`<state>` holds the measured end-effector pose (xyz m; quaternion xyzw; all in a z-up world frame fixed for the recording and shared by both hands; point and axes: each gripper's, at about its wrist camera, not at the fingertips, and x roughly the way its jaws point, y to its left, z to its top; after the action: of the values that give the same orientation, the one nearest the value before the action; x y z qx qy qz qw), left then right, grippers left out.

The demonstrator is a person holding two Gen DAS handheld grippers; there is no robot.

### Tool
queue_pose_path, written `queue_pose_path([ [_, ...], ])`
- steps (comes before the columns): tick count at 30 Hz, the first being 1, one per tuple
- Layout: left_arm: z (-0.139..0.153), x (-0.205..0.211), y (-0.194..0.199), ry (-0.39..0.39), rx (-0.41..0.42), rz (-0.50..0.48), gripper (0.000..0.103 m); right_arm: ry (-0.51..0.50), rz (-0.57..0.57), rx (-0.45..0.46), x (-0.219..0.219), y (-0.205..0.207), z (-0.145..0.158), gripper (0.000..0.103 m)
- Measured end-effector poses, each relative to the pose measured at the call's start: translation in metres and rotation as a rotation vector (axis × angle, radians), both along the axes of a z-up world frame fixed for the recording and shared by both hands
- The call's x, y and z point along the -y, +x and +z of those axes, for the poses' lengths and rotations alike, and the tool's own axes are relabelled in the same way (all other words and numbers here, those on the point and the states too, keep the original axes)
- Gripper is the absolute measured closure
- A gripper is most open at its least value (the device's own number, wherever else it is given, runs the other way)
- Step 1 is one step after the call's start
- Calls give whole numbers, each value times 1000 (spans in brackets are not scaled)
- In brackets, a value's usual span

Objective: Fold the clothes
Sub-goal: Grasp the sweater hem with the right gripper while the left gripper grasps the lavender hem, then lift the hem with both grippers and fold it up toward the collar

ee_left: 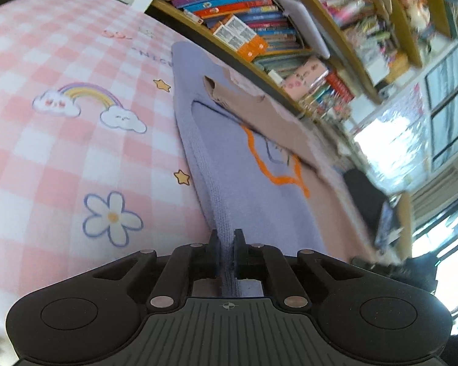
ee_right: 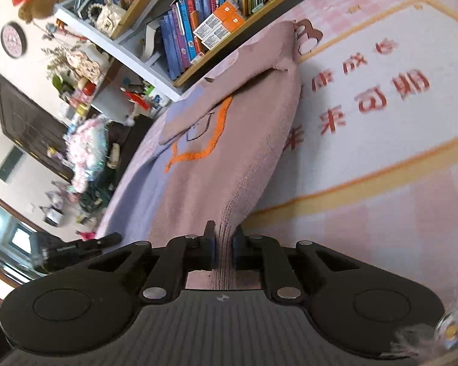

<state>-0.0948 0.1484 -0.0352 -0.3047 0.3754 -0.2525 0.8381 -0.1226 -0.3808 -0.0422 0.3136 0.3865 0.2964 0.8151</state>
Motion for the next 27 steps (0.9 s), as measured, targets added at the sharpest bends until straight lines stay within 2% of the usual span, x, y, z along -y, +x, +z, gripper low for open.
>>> queue_pose_path([
  [2, 0, -6, 2, -89, 19, 8, 97, 51, 1, 12, 4, -1, 1, 94],
  [4, 9, -9, 11, -176, 74, 8, 97, 130, 2, 74, 8, 7, 13, 94],
  [8, 34, -7, 40, -282, 209, 15, 97, 241, -14, 225, 9, 33, 44, 94],
  [10, 36, -6, 61, -280, 213, 45, 97, 283, -44, 295, 9, 54, 60, 94],
  [12, 38, -6, 82, -272, 211, 78, 97, 309, -89, 325, 10, 79, 71, 94],
  [14, 40, -5, 104, -264, 209, 110, 96, 336, -133, 315, 12, 106, 74, 94],
  [18, 44, -4, 147, -249, 204, 175, 96, 353, -209, 236, 13, 164, 71, 93],
  [21, 46, -4, 179, -237, 201, 223, 96, 306, -243, 178, 11, 207, 61, 93],
  [27, 12, -1, 214, -176, 96, 256, 94, 172, -249, 37, 0, 277, 21, 91],
])
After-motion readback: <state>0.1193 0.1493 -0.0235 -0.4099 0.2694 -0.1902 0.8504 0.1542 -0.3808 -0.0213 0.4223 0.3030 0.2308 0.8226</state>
